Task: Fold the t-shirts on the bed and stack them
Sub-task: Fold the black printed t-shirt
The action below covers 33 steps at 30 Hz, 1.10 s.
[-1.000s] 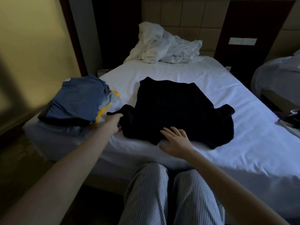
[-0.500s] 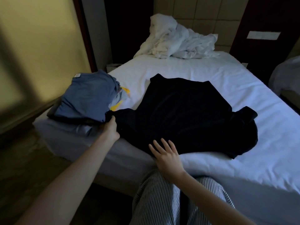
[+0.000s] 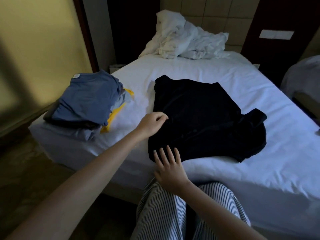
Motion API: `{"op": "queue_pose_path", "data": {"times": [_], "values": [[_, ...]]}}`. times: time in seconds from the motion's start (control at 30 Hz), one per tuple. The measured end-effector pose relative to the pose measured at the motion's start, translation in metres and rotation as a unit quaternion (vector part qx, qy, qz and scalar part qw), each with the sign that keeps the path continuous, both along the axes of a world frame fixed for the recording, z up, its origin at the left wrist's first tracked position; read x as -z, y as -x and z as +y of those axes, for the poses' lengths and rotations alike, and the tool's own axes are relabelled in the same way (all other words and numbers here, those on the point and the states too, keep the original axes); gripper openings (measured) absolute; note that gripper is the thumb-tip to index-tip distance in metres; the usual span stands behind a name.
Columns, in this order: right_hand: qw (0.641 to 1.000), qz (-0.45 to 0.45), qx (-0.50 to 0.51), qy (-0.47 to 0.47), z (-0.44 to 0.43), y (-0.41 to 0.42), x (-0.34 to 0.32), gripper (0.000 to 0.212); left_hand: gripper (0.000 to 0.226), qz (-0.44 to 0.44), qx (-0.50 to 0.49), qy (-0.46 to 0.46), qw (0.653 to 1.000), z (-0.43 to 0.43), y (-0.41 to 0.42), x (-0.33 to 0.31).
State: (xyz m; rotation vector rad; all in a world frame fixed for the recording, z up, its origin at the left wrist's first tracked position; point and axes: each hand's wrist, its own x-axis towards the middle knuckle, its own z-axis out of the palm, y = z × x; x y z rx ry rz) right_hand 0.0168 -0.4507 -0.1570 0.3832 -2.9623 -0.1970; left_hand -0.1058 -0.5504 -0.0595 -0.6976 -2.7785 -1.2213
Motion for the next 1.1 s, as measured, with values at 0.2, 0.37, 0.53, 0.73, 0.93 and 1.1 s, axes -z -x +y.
{"op": "queue_pose_path", "data": {"times": [0.2, 0.37, 0.53, 0.73, 0.93, 1.1], "values": [[1.0, -0.007, -0.017, -0.01, 0.004, -0.002, -0.002, 0.063, 0.048, 0.043, 0.039, 0.326, 0.944, 0.028, 0.001, 0.062], [0.981, 0.079, -0.131, 0.118, 0.035, -0.003, -0.017, 0.047, 0.048, 0.044, 0.076, 0.364, 0.927, 0.021, -0.005, 0.059], [0.957, 0.208, -0.061, 0.195, 0.111, -0.005, -0.038, 0.033, 0.049, 0.044, 0.105, 0.322, 0.94, 0.041, -0.007, 0.05], [0.892, 0.214, 0.289, 0.275, 0.201, -0.009, -0.047, 0.039, 0.054, 0.069, 0.176, 0.311, 0.931, 0.118, -0.023, 0.044], [0.896, 0.051, 0.375, 0.231, 0.274, -0.014, -0.036, 0.041, 0.067, 0.107, 0.271, 0.254, 0.922, 0.199, -0.055, 0.035], [0.946, 0.002, 0.249, 0.207, 0.317, -0.022, -0.039, 0.05, 0.057, 0.132, 0.252, 0.284, 0.916, 0.235, -0.077, 0.06]]}}
